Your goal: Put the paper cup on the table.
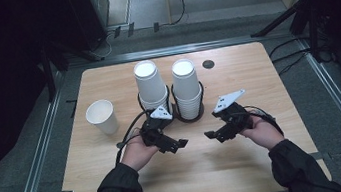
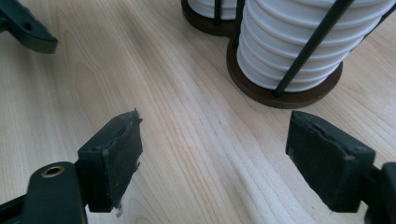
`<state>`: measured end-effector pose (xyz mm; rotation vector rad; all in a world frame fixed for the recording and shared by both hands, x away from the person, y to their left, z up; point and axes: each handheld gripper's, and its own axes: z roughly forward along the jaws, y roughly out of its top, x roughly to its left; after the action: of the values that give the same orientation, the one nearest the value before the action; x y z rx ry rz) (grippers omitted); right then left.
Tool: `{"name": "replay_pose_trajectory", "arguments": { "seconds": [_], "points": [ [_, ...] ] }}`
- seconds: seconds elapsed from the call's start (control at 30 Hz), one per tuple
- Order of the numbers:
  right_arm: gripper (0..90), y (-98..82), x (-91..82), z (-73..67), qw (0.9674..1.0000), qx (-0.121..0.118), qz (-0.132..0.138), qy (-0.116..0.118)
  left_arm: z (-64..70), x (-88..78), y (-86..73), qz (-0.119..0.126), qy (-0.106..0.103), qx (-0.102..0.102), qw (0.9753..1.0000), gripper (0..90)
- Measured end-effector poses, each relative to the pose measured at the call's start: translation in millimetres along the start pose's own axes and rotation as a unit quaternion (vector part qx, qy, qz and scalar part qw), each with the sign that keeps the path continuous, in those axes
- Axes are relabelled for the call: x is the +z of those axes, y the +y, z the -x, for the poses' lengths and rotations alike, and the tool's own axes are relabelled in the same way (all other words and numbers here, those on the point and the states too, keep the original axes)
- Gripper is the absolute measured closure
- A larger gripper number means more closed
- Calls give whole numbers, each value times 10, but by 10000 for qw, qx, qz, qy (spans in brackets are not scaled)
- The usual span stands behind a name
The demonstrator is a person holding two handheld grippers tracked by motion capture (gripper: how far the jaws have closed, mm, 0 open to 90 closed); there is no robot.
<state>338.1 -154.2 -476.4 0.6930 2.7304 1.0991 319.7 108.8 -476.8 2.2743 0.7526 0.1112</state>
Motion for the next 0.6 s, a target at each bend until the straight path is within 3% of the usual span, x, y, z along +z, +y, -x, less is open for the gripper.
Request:
{"name": "replay_pose_trajectory", "arguments": {
  "seconds": [0.4, 0.43, 0.5, 0.6],
  "points": [
    [185, -23, -17, -16, 9999, 79, -61, -141, -8, 39, 11, -29, -32, 154, 9999, 0],
    [185, -23, -17, -16, 9999, 79, -61, -141, -4, 45, 7, -32, 5, 169, 9999, 0],
    [185, -27, -18, -16, 9998, 67, -81, -138, 20, 56, -4, 25, 273, 275, 9992, 0],
    [185, -31, -26, -8, 9998, 72, -91, -145, 26, 89, -12, -9, 183, 247, 9995, 0]
  ]
}}
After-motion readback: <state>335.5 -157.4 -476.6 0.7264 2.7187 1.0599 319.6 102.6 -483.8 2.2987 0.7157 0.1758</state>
